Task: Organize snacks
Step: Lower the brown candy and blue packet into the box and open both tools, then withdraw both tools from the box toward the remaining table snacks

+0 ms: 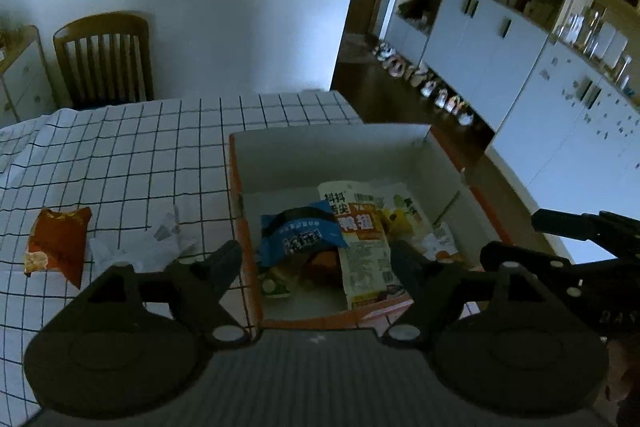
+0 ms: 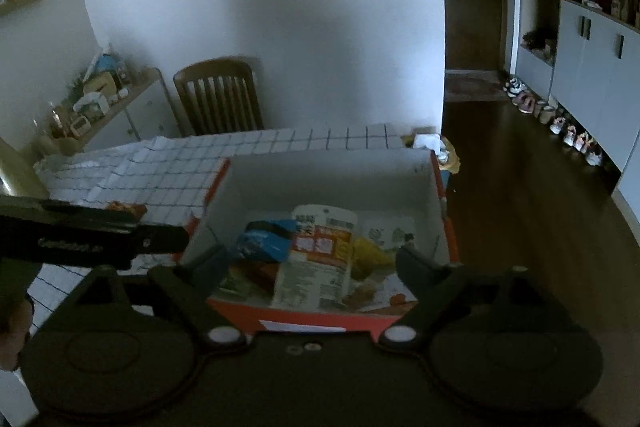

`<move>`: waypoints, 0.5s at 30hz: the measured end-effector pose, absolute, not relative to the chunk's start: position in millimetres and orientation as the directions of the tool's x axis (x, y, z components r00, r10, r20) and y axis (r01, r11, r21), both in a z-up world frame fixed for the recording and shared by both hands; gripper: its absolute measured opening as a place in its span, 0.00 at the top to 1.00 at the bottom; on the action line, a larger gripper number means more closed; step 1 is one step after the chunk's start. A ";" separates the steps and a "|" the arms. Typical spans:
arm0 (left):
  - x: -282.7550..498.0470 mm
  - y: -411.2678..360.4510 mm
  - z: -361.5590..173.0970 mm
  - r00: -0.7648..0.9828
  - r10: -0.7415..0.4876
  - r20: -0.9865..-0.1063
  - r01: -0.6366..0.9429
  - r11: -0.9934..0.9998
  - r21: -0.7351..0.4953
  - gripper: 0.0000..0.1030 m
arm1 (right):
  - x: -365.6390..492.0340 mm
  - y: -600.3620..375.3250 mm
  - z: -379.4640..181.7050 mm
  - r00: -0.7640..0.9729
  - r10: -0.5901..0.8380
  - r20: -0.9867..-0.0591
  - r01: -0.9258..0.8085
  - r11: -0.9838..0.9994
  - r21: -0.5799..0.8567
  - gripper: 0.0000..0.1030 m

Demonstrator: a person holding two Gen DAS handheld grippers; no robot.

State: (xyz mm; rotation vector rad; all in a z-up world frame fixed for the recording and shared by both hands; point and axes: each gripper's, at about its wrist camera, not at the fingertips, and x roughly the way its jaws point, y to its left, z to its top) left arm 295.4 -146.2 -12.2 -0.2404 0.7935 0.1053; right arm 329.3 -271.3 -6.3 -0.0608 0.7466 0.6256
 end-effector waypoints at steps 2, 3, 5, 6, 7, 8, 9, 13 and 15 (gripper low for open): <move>287.5 -141.2 -8.7 0.706 -0.001 -0.709 -0.179 0.967 -0.180 0.21 | 325.0 -267.7 -3.6 0.565 0.519 -0.641 -0.555 0.814 0.170 0.06; 283.5 -138.1 -7.2 0.710 -0.002 -0.704 -0.179 0.967 -0.183 0.21 | 321.9 -265.0 -1.7 0.567 0.523 -0.636 -0.557 0.813 0.170 0.05; 275.2 -131.0 -4.9 0.716 -0.002 -0.698 -0.185 0.964 -0.192 0.21 | 315.3 -259.2 1.7 0.568 0.532 -0.628 -0.565 0.807 0.172 0.03; 270.9 -126.2 -3.4 0.719 0.000 -0.695 -0.191 0.962 -0.198 0.20 | 311.9 -255.6 4.0 0.567 0.538 -0.623 -0.571 0.802 0.173 0.02; 267.2 -121.3 -1.9 0.721 0.000 -0.692 -0.194 0.960 -0.203 0.18 | 308.7 -251.7 5.7 0.566 0.544 -0.619 -0.578 0.798 0.172 0.01; 262.6 -116.1 -0.6 0.725 -0.002 -0.689 -0.196 0.958 -0.209 0.14 | 305.3 -247.9 7.4 0.567 0.549 -0.615 -0.583 0.794 0.171 0.01; 258.1 -111.4 1.0 0.730 -0.002 -0.684 -0.198 0.957 -0.213 0.13 | 302.0 -243.3 9.1 0.566 0.554 -0.611 -0.588 0.790 0.171 0.00; 240.9 -88.4 4.9 0.746 0.009 -0.666 -0.203 0.955 -0.215 0.11 | 288.5 -222.5 14.0 0.564 0.567 -0.600 -0.607 0.777 0.164 0.00; 234.3 -73.8 5.4 0.747 0.021 -0.665 -0.220 0.951 -0.216 0.03 | 283.0 -210.3 14.9 0.557 0.576 -0.598 -0.616 0.770 0.167 0.00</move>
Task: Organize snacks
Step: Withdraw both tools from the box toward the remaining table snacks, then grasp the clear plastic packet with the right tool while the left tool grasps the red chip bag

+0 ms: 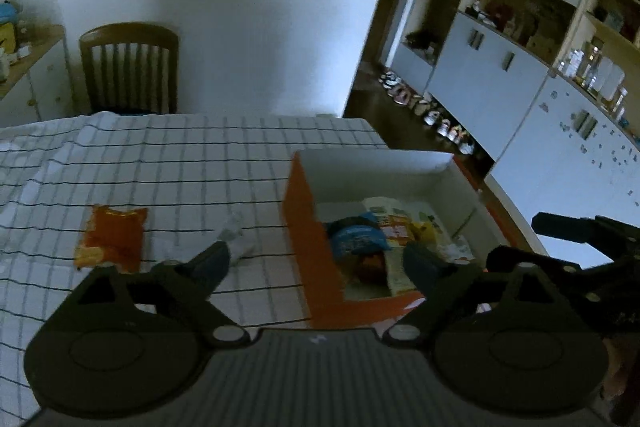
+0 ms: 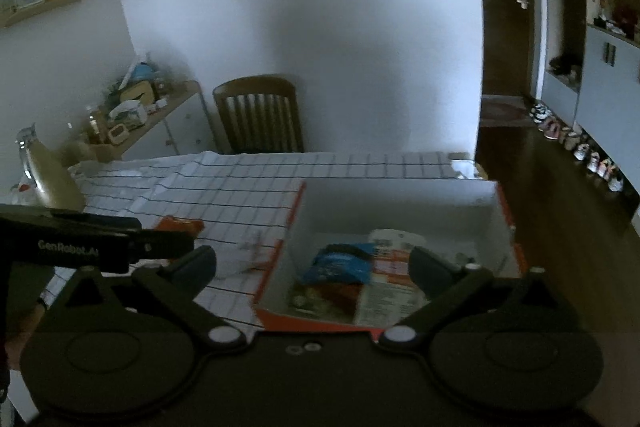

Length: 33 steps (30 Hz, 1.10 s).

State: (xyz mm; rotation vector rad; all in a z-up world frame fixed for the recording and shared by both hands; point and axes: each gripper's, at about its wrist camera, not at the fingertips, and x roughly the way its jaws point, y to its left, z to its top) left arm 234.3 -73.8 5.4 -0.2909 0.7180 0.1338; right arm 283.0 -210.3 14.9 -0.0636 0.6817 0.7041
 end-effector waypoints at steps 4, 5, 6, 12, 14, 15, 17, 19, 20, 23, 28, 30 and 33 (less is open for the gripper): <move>219.7 -43.6 5.0 0.764 0.025 -0.645 -0.231 0.943 -0.238 0.00 | 273.4 -183.6 15.1 0.549 0.584 -0.598 -0.627 0.761 0.167 0.00; 216.3 -34.4 4.0 0.764 0.024 -0.644 -0.236 0.941 -0.244 0.00 | 270.8 -175.3 14.0 0.545 0.585 -0.600 -0.629 0.759 0.169 0.00; 213.0 -25.0 2.9 0.764 0.027 -0.645 -0.244 0.937 -0.249 0.00 | 268.9 -169.4 13.0 0.541 0.587 -0.602 -0.631 0.757 0.171 0.00; 195.7 36.7 -12.1 0.750 0.034 -0.661 -0.290 0.914 -0.283 0.00 | 256.7 -127.1 -0.2 0.515 0.581 -0.631 -0.633 0.753 0.177 0.00; 194.4 57.0 -18.5 0.741 0.049 -0.670 -0.309 0.910 -0.275 0.00 | 254.6 -113.5 -4.0 0.516 0.570 -0.639 -0.627 0.760 0.171 0.00; 193.6 67.0 -21.7 0.739 0.066 -0.671 -0.323 0.908 -0.267 0.00 | 254.0 -106.4 -5.8 0.517 0.567 -0.641 -0.622 0.764 0.173 0.00; 192.8 84.1 -28.4 0.739 0.078 -0.670 -0.329 0.909 -0.257 0.00 | 254.3 -95.7 -8.2 0.518 0.563 -0.644 -0.616 0.767 0.176 0.00; 194.7 99.9 -36.8 0.732 0.086 -0.676 -0.332 0.911 -0.244 0.00 | 256.1 -82.9 -11.8 0.518 0.551 -0.655 -0.608 0.775 0.171 0.01; 195.8 106.9 -41.9 0.727 0.094 -0.680 -0.334 0.914 -0.231 0.00 | 257.8 -77.6 -13.6 0.517 0.546 -0.659 -0.607 0.777 0.167 0.01; 201.7 125.7 -58.9 0.706 0.110 -0.699 -0.346 0.916 -0.205 0.00 | 268.5 -56.6 -21.7 0.518 0.524 -0.676 -0.590 0.791 0.161 0.03; 216.3 143.7 -86.7 0.677 0.098 -0.729 -0.347 0.917 -0.199 0.00 | 292.4 -24.0 -39.1 0.480 0.496 -0.724 -0.564 0.806 0.178 0.08; 219.8 146.8 -95.1 0.672 0.092 -0.734 -0.337 0.922 -0.193 0.00 | 296.6 -11.4 -47.9 0.468 0.475 -0.745 -0.580 0.801 0.147 0.09; 230.7 151.3 -107.6 0.661 0.090 -0.745 -0.336 0.923 -0.186 0.00 | 306.5 7.0 -65.2 0.436 0.427 -0.792 -0.588 0.801 0.109 0.12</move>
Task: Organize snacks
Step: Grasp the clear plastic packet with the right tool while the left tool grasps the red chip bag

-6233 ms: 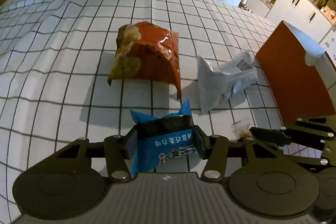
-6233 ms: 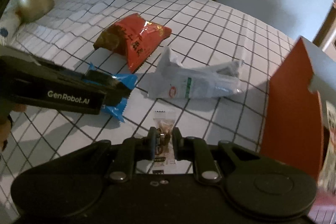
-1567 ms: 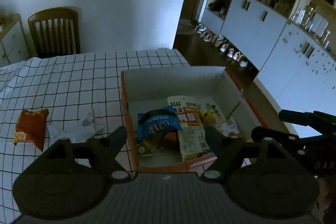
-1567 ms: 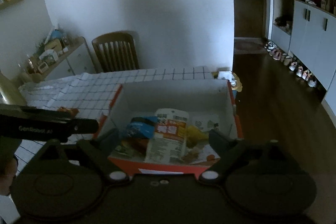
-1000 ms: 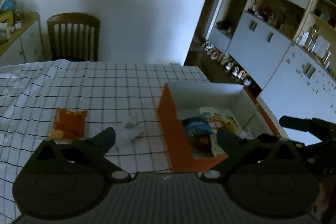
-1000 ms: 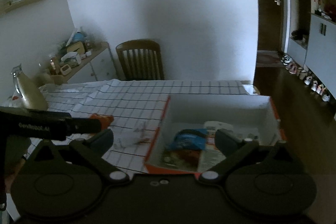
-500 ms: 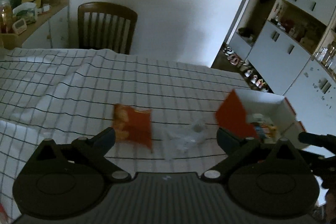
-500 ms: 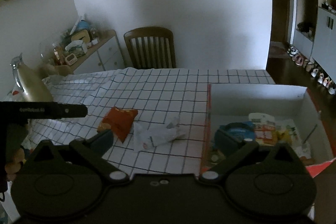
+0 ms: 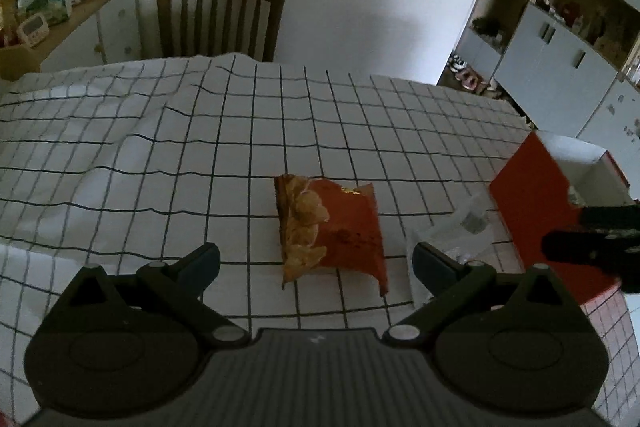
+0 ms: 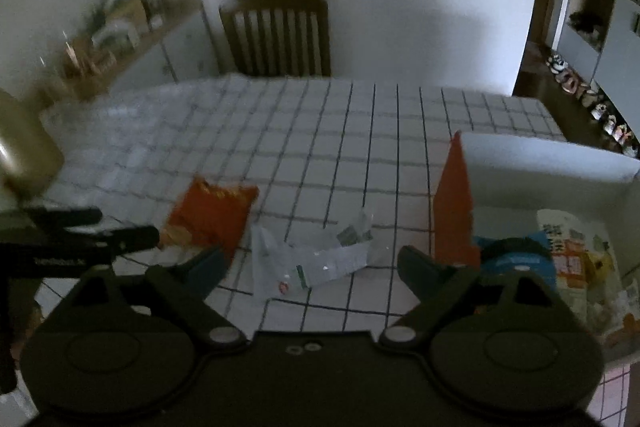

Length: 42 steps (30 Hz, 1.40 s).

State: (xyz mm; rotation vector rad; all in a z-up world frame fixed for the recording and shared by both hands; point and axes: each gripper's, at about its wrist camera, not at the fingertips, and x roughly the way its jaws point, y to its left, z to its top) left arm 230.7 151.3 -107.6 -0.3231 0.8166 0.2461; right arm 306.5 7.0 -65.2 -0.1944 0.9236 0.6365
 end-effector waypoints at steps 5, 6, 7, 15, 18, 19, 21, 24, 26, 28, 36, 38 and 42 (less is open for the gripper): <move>255.0 163.3 -122.0 0.647 0.085 -0.758 -0.359 0.911 -0.204 0.00 | 321.3 27.8 -87.1 0.393 0.364 -0.844 -0.539 0.835 0.110 0.13; 260.1 165.0 -123.9 0.644 0.085 -0.760 -0.361 0.910 -0.204 0.00 | 324.2 31.7 -90.9 0.386 0.348 -0.854 -0.522 0.846 0.109 0.13; 264.3 166.3 -125.8 0.643 0.087 -0.761 -0.362 0.910 -0.202 0.00 | 326.4 35.0 -94.0 0.380 0.332 -0.863 -0.505 0.856 0.107 0.13; 295.9 174.8 -143.1 0.610 0.082 -0.788 -0.360 0.915 -0.183 0.00 | 347.5 43.2 -119.6 0.370 0.226 -0.901 -0.314 0.943 0.108 0.20; 302.3 174.9 -148.9 0.602 0.076 -0.795 -0.362 0.913 -0.187 0.00 | 360.1 38.3 -126.9 0.361 0.214 -0.908 -0.187 0.970 0.154 0.27; 304.1 174.1 -150.5 0.598 0.076 -0.798 -0.361 0.915 -0.183 0.00 | 363.5 37.1 -129.9 0.355 0.212 -0.910 -0.151 0.974 0.168 0.29; 306.8 173.3 -153.6 0.596 0.070 -0.800 -0.357 0.915 -0.187 0.00 | 368.8 36.0 -136.6 0.349 0.190 -0.918 -0.090 0.981 0.169 0.30; 310.4 171.0 -156.8 0.595 0.059 -0.801 -0.353 0.915 -0.194 0.00 | 375.1 34.5 -146.5 0.327 0.179 -0.928 -0.015 0.983 0.184 0.35; 312.5 170.3 -158.6 0.593 0.049 -0.804 -0.350 0.915 -0.203 0.00 | 378.3 34.7 -151.5 0.314 0.177 -0.933 0.016 0.981 0.192 0.39; 314.1 168.9 -160.5 0.592 0.039 -0.805 -0.347 0.914 -0.211 0.01 | 380.8 37.9 -154.9 0.307 0.172 -0.936 0.021 0.982 0.188 0.45; 312.6 166.9 -169.5 0.578 -0.003 -0.816 -0.334 0.912 -0.240 0.22 | 379.9 43.4 -159.2 0.310 0.170 -0.935 -0.021 0.985 0.172 0.57; 310.7 165.3 -168.7 0.582 -0.006 -0.813 -0.331 0.912 -0.243 0.31 | 378.7 43.4 -159.1 0.311 0.179 -0.933 -0.029 0.983 0.179 0.61; 305.6 166.3 -168.6 0.582 -0.012 -0.813 -0.347 0.901 -0.261 0.37 | 375.8 40.3 -152.9 0.331 0.204 -0.921 -0.046 0.979 0.201 0.72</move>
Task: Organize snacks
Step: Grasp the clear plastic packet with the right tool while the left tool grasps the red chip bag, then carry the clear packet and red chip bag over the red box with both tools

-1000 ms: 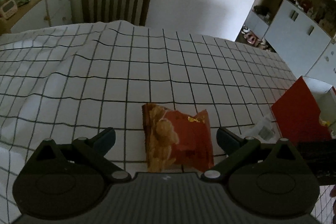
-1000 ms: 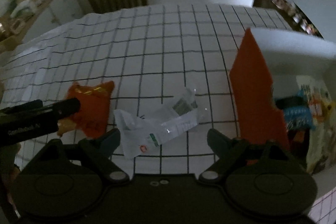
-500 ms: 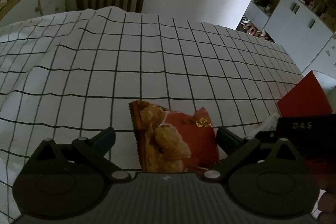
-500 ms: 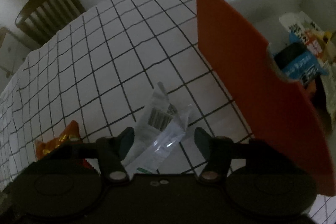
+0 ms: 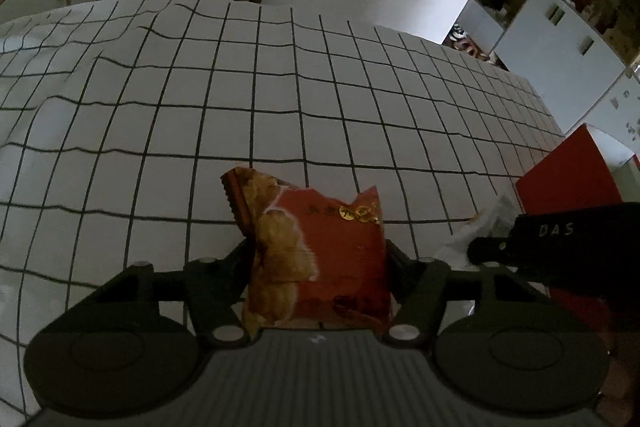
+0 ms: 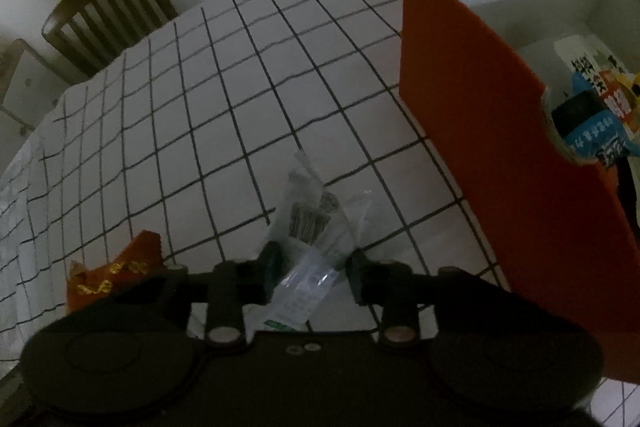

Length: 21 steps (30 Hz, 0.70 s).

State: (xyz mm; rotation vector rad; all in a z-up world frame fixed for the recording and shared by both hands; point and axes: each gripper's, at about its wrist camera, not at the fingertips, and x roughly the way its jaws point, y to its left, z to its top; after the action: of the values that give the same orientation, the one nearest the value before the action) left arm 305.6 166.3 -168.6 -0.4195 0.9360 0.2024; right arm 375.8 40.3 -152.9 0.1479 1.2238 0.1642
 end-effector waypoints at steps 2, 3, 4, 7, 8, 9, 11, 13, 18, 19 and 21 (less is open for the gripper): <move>301.8 165.5 -168.4 0.581 0.001 -0.814 -0.356 0.900 -0.253 0.38 | 375.0 39.2 -150.0 0.336 0.216 -0.917 -0.056 0.976 0.210 0.75; 299.4 164.7 -167.9 0.580 0.003 -0.815 -0.358 0.899 -0.252 0.38 | 373.8 38.7 -148.3 0.340 0.218 -0.915 -0.061 0.976 0.210 0.77; 295.6 164.0 -167.8 0.579 0.000 -0.815 -0.361 0.897 -0.256 0.38 | 372.5 38.3 -146.9 0.345 0.219 -0.913 -0.066 0.976 0.210 0.78; 286.2 164.2 -166.7 0.579 -0.009 -0.815 -0.371 0.888 -0.273 0.39 | 368.6 35.0 -143.3 0.360 0.228 -0.905 -0.082 0.974 0.212 0.81; 283.4 163.9 -165.9 0.579 -0.010 -0.816 -0.374 0.885 -0.277 0.39 | 366.6 33.4 -141.4 0.364 0.229 -0.903 -0.086 0.974 0.212 0.81; 280.1 164.0 -164.9 0.578 -0.011 -0.816 -0.379 0.882 -0.280 0.39 | 365.5 31.8 -140.3 0.367 0.231 -0.901 -0.092 0.973 0.212 0.82; 274.3 164.3 -162.5 0.577 -0.007 -0.817 -0.390 0.876 -0.283 0.39 | 361.5 28.5 -136.6 0.376 0.233 -0.897 -0.102 0.972 0.210 0.83; 268.3 165.7 -159.3 0.576 -0.007 -0.818 -0.402 0.869 -0.290 0.39 | 356.3 24.3 -132.0 0.384 0.242 -0.891 -0.115 0.970 0.214 0.83; 252.0 164.3 -148.5 0.591 -0.008 -0.807 -0.415 0.855 -0.311 0.39 | 338.1 12.1 -116.8 0.400 0.274 -0.875 -0.166 0.960 0.225 0.84; 248.7 162.8 -146.7 0.592 -0.006 -0.806 -0.413 0.856 -0.310 0.39 | 334.0 9.6 -113.6 0.402 0.282 -0.871 -0.176 0.958 0.228 0.84; 241.9 158.8 -143.1 0.594 -0.006 -0.804 -0.411 0.857 -0.311 0.39 | 325.9 5.0 -107.5 0.404 0.296 -0.866 -0.195 0.952 0.234 0.84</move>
State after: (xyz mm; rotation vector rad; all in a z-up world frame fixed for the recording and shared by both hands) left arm 241.9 158.8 -143.1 -0.5042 0.9123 0.2470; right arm 325.9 5.0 -107.5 0.1014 1.1126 0.3101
